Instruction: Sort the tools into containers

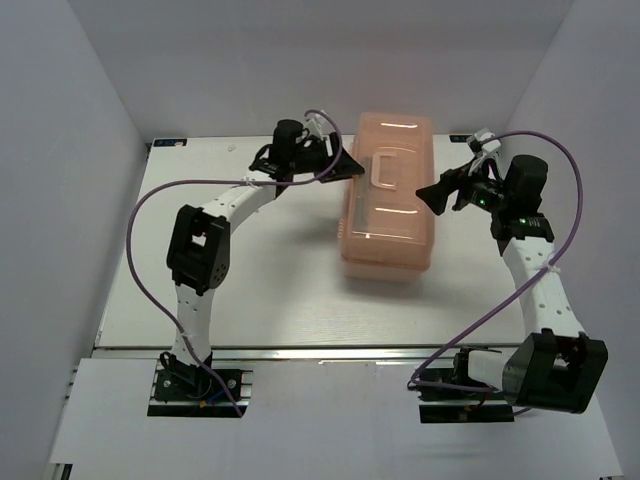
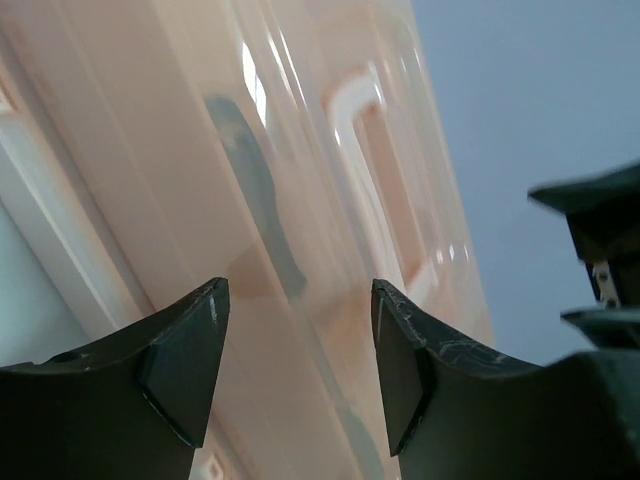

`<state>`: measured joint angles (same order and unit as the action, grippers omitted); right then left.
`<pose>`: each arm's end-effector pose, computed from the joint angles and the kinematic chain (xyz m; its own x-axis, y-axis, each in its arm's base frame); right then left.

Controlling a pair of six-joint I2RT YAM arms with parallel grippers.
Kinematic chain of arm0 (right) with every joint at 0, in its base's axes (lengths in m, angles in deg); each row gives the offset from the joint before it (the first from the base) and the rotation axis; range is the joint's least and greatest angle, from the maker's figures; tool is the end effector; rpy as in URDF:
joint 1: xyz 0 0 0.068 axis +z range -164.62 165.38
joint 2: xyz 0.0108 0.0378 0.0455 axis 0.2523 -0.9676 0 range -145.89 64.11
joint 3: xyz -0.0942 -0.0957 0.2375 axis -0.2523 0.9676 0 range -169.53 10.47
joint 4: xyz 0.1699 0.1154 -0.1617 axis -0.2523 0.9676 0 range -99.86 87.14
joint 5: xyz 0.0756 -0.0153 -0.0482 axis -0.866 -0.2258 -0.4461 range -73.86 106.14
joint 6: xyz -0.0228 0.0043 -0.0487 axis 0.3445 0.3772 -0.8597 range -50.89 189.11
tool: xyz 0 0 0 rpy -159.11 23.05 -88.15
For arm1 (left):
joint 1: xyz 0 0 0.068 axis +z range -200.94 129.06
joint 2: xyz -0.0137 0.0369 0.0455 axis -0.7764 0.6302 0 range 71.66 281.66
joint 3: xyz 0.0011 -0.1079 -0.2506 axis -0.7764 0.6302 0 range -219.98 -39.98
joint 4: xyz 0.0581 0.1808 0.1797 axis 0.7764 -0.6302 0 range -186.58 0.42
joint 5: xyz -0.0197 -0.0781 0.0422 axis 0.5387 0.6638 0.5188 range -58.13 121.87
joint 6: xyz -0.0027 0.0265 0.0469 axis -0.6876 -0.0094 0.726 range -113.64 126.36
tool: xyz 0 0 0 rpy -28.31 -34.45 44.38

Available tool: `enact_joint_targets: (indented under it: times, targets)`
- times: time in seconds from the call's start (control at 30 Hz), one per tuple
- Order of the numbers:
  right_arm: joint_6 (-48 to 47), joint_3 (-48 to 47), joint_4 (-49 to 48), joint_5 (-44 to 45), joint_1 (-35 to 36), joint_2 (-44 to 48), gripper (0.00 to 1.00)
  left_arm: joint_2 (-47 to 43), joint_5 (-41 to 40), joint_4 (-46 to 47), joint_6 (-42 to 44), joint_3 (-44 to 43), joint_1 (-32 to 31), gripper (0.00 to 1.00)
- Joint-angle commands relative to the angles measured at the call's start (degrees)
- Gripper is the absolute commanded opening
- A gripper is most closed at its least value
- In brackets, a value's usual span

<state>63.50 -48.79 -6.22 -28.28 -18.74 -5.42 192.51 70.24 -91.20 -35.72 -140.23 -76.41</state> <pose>0.2770 0.0050 0.3523 -0.1776 -0.0572 -0.9824 -0.6467 0.7593 0.0727 0.4420 -0.2352 0.2716 -0.8272 -0.1879 -0.5296 0.4064 0.4509 -0.7947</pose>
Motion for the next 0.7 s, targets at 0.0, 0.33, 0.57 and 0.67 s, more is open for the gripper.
enact_joint_targets:
  times: [0.0, 0.33, 0.57, 0.67]
  targets:
    - [3.31, 0.90, -4.34, 3.98, -0.27, 3.79, 0.89, 2.19, 9.00, -2.68, 0.25, 2.60, -7.30, 0.67]
    - [5.87, 1.35, -1.01, 6.72, -0.19, 9.77, 0.89, -4.63, -5.81, -4.87, -0.19, 5.40, -6.62, 0.69]
    - [11.05, -6.02, 7.33, 11.63, -0.19, 8.63, 0.89, -24.40, -19.45, -1.98, 0.86, 18.15, -0.99, 0.77]
    - [11.85, -10.41, 13.31, 14.10, -0.19, 7.49, 0.89, -33.27, -21.66, -2.50, 4.37, 22.89, -0.37, 0.82]
